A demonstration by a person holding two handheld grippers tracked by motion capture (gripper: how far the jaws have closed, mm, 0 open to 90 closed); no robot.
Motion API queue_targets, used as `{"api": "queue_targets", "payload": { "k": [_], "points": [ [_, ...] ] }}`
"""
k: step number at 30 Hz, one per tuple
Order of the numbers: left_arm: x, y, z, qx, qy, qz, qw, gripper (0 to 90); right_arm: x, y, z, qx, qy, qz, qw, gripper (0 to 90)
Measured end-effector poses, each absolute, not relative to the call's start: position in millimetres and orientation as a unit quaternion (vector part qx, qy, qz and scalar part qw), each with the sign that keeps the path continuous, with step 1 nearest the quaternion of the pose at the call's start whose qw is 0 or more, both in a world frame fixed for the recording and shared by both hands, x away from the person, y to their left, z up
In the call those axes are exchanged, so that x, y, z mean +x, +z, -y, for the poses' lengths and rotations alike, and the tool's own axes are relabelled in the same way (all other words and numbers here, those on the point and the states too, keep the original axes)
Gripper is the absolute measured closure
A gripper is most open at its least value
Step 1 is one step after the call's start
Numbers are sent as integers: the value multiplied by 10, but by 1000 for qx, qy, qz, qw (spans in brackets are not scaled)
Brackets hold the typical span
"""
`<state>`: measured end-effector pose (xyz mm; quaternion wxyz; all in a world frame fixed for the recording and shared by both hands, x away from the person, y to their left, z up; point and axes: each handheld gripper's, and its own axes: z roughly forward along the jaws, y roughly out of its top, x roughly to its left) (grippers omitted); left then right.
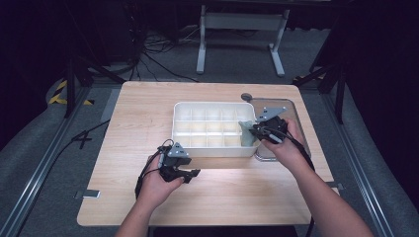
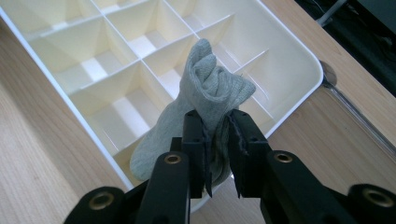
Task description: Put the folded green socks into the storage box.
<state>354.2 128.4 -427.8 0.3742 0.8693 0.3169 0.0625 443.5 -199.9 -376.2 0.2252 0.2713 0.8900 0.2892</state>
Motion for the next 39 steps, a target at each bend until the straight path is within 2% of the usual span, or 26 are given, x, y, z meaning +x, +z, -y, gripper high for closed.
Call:
{"api": "queue_targets", "payload": {
  "k": [7, 13, 33, 39],
  "points": [
    [3544, -4284, -1284, 869, 64, -317, 374, 459, 4433, -3917, 1959, 265, 264, -902, 214, 773],
    [3544, -4290, -1280, 869, 61, -320, 373, 459, 4437, -4039, 1924, 272, 235, -915, 182, 782],
    [3511, -4296, -1341, 870, 66, -322, 367, 458, 4667, -4090, 1754, 324, 143, -929, 107, 847],
    [3496, -4295, -1353, 868, 65, -329, 368, 458, 4695, -4079, 1745, 321, 135, -932, 101, 836]
  ]
}}
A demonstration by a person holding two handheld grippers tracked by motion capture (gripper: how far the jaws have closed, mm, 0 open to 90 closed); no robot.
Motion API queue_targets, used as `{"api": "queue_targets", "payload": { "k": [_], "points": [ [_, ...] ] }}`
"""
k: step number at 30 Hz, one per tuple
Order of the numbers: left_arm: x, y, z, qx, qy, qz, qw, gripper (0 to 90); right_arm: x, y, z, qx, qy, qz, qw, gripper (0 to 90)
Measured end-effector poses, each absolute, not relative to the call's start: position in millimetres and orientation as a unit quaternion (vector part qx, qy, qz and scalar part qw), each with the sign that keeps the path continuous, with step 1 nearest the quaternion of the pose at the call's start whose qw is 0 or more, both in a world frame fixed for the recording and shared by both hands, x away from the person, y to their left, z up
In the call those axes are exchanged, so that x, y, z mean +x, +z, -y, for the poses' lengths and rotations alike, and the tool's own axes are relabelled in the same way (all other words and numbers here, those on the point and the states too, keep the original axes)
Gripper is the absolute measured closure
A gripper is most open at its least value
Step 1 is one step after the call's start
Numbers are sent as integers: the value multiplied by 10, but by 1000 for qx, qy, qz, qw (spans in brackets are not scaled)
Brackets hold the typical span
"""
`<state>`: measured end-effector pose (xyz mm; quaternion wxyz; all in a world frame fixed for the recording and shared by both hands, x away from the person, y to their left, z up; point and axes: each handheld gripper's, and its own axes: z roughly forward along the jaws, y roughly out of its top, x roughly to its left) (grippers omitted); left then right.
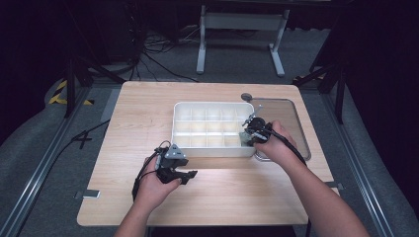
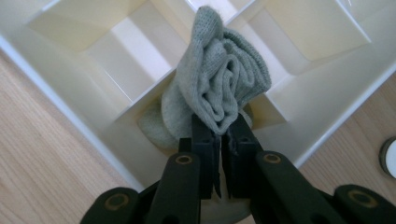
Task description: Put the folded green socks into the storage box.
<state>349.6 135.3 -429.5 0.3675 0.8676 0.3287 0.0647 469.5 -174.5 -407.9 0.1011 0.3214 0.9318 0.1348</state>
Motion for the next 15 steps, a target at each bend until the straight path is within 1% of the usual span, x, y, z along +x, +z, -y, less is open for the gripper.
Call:
{"api": "queue_targets", "payload": {
  "k": [2, 4, 6, 7, 11, 14, 15],
  "points": [
    [3499, -4299, -1353, 868, 64, -328, 368, 457, 4669, -4045, 1753, 322, 142, -930, 102, 816],
    [3504, -4303, -1349, 868, 63, -327, 368, 457, 4630, -3971, 1771, 324, 152, -928, 106, 776],
    [3508, -4305, -1341, 869, 63, -325, 367, 456, 4601, -3895, 1801, 327, 159, -926, 104, 769],
    [3504, -4308, -1336, 868, 62, -327, 368, 456, 4584, -3855, 1813, 328, 165, -924, 104, 753],
    [3501, -4308, -1334, 869, 62, -327, 367, 453, 4536, -3704, 1831, 327, 181, -921, 108, 647],
    [3504, -4310, -1341, 870, 62, -325, 364, 451, 4541, -3614, 1792, 321, 207, -917, 113, 541],
    [3505, -4312, -1341, 871, 63, -324, 364, 450, 4553, -3607, 1777, 320, 210, -917, 115, 519]
  ]
}}
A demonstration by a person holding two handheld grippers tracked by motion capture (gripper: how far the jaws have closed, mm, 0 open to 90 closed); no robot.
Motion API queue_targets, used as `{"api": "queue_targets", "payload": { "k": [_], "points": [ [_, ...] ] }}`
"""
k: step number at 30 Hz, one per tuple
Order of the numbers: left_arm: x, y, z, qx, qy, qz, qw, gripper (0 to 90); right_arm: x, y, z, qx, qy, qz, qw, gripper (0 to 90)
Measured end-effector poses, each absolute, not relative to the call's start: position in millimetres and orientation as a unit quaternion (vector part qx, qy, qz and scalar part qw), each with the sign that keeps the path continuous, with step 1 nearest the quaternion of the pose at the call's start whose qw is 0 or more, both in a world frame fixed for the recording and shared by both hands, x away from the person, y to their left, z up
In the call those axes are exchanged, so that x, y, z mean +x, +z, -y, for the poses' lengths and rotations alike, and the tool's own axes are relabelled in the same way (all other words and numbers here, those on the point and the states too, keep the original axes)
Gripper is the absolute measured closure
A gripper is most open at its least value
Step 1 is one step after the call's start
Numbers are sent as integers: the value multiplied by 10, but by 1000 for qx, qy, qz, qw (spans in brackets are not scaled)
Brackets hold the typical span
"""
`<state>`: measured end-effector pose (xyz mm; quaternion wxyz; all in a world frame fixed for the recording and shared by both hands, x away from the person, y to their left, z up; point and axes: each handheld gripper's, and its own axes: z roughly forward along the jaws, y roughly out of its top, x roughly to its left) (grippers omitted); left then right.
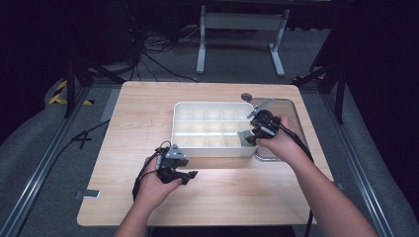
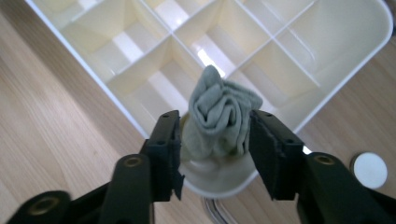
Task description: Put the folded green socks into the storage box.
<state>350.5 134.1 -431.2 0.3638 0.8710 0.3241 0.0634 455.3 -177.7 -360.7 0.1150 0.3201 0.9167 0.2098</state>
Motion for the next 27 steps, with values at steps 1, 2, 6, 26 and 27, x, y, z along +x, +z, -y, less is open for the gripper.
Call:
{"api": "queue_targets", "payload": {
  "k": [1, 2, 6, 26, 27],
  "points": [
    [3500, -4315, -1340, 870, 62, -326, 363, 450, 4564, -3606, 1757, 319, 212, -916, 116, 497],
    [3498, -4318, -1341, 870, 61, -327, 363, 449, 4590, -3619, 1721, 319, 213, -916, 119, 469],
    [3496, -4322, -1362, 870, 60, -328, 362, 447, 4716, -3744, 1633, 327, 204, -916, 114, 425],
    [3472, -4349, -1398, 871, 60, -333, 356, 446, 4966, -4132, 1553, 329, 101, -938, 44, 761],
    [3469, -4349, -1397, 872, 61, -332, 355, 445, 4978, -4132, 1552, 332, 98, -937, 39, 761]
  ]
}}
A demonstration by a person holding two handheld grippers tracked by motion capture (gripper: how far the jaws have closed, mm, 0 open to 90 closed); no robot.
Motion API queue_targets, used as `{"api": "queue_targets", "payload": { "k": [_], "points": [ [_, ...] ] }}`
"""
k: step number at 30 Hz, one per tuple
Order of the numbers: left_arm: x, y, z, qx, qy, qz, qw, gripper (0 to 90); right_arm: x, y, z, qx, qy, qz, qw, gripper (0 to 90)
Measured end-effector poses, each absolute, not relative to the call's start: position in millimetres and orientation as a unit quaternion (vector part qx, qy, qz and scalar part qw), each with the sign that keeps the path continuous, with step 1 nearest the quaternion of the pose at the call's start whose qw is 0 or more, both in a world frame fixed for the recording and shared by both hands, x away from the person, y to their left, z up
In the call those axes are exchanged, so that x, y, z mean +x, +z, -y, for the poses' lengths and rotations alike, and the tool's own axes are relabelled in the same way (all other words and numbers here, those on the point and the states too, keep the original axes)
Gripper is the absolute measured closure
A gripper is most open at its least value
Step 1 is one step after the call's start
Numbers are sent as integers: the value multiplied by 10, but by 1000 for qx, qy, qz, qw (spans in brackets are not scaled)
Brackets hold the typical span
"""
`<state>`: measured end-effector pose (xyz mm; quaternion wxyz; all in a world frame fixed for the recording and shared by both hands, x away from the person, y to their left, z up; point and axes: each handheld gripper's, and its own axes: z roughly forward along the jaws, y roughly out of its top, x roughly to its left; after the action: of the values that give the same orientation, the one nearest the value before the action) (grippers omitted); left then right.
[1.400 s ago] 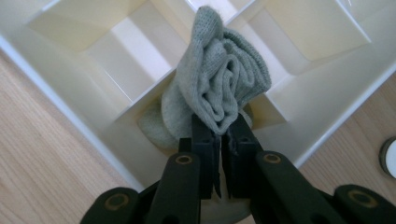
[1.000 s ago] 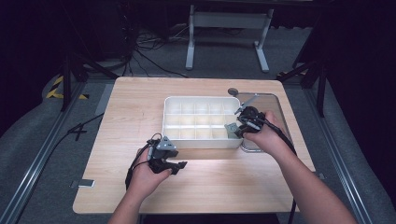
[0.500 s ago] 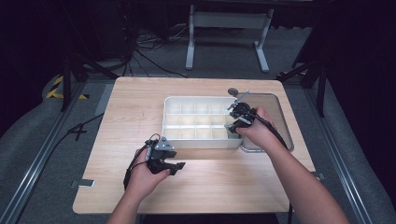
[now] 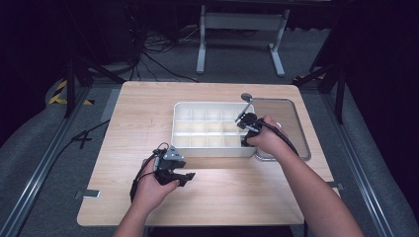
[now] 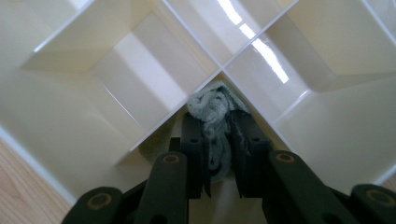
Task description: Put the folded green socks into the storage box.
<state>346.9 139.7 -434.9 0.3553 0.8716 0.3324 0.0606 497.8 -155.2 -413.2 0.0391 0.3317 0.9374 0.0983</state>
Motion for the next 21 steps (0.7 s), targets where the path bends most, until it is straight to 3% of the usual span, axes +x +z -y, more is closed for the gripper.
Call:
{"api": "queue_targets", "payload": {
  "k": [4, 8, 10, 21],
  "points": [
    [3458, -4340, -1420, 869, 61, -336, 358, 444, 4986, -4131, 1594, 336, 112, -935, 32, 736],
    [3451, -4334, -1453, 868, 62, -342, 355, 435, 4952, -4107, 1741, 352, 172, -920, 12, 651],
    [3438, -4337, -1459, 867, 62, -344, 355, 433, 4906, -4055, 1784, 352, 193, -916, 20, 524],
    [3348, -4309, -1542, 864, 65, -350, 355, 430, 4602, -3600, 1915, 317, 292, -897, 94, 495]
  ]
}}
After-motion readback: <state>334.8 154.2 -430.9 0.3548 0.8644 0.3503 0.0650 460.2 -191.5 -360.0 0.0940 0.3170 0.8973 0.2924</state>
